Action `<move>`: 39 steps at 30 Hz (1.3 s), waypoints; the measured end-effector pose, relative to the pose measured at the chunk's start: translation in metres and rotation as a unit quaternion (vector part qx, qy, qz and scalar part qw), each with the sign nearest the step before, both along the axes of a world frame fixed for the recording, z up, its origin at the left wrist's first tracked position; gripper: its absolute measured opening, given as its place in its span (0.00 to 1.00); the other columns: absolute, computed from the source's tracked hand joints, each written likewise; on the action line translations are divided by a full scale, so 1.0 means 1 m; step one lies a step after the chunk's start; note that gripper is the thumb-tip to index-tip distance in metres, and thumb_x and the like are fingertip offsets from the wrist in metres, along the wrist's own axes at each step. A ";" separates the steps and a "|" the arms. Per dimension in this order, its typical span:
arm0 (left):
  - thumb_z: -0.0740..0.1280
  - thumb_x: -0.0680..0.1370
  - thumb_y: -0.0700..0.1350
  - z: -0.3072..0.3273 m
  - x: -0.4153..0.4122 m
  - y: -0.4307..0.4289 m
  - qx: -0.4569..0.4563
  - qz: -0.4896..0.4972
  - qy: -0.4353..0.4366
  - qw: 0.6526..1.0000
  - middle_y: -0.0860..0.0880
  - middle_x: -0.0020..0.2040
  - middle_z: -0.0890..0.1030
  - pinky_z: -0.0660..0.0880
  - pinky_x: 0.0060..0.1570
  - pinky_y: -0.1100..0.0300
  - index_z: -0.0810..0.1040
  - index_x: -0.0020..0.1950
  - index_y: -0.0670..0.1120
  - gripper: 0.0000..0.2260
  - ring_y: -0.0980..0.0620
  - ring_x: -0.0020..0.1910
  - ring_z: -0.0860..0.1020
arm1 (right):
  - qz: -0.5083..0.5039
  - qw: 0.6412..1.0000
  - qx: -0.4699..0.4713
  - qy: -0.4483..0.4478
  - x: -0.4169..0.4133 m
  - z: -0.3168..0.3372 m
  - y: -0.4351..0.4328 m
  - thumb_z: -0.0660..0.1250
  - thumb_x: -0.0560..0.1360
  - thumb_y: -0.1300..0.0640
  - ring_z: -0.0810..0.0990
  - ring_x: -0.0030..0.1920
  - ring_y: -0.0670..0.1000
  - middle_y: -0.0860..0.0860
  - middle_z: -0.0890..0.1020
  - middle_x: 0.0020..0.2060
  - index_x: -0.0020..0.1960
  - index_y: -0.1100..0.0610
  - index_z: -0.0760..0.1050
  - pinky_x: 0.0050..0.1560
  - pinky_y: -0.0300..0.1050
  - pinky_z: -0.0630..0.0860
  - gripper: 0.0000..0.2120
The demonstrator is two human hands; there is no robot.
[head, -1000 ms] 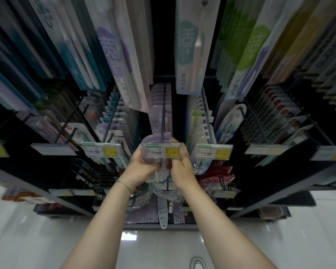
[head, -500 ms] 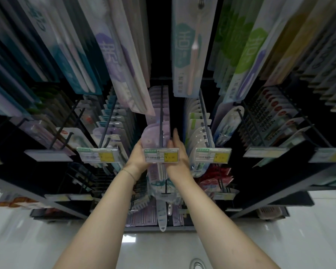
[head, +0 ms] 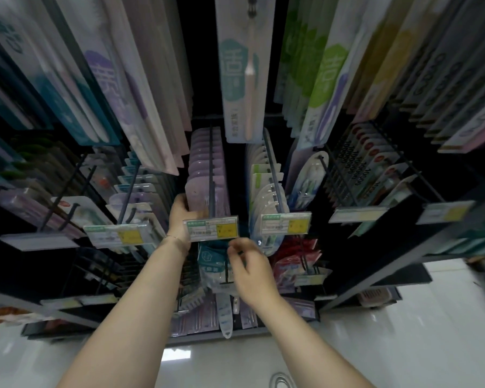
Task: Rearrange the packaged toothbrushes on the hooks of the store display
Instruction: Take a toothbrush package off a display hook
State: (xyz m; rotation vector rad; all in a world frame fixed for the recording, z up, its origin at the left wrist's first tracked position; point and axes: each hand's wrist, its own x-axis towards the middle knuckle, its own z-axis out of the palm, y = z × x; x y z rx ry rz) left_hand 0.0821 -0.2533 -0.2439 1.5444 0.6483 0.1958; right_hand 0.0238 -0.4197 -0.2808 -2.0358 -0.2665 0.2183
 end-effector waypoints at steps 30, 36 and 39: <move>0.57 0.82 0.44 -0.021 -0.028 -0.074 0.498 -0.216 0.085 0.836 0.38 0.56 0.77 0.75 0.57 0.44 0.67 0.68 0.43 0.15 0.38 0.54 0.77 | 0.023 0.934 -0.315 -0.164 0.064 0.011 -0.111 0.59 0.79 0.52 0.77 0.53 0.55 0.51 0.76 0.50 0.60 0.53 0.73 0.43 0.48 0.72 0.12; 0.62 0.82 0.43 -0.011 0.002 -0.078 0.417 -0.214 0.073 0.881 0.42 0.74 0.68 0.67 0.69 0.52 0.60 0.78 0.45 0.24 0.43 0.70 0.70 | 0.027 0.966 -0.244 -0.084 0.110 0.020 -0.095 0.56 0.82 0.52 0.74 0.63 0.56 0.52 0.72 0.66 0.71 0.51 0.66 0.56 0.52 0.74 0.17; 0.63 0.83 0.47 -0.017 0.013 -0.076 0.370 -0.202 0.038 0.906 0.46 0.77 0.65 0.68 0.69 0.57 0.54 0.80 0.50 0.29 0.48 0.71 0.70 | 0.023 0.982 -0.161 -0.091 0.125 0.021 -0.088 0.55 0.84 0.54 0.74 0.65 0.56 0.54 0.72 0.68 0.73 0.54 0.66 0.63 0.53 0.72 0.18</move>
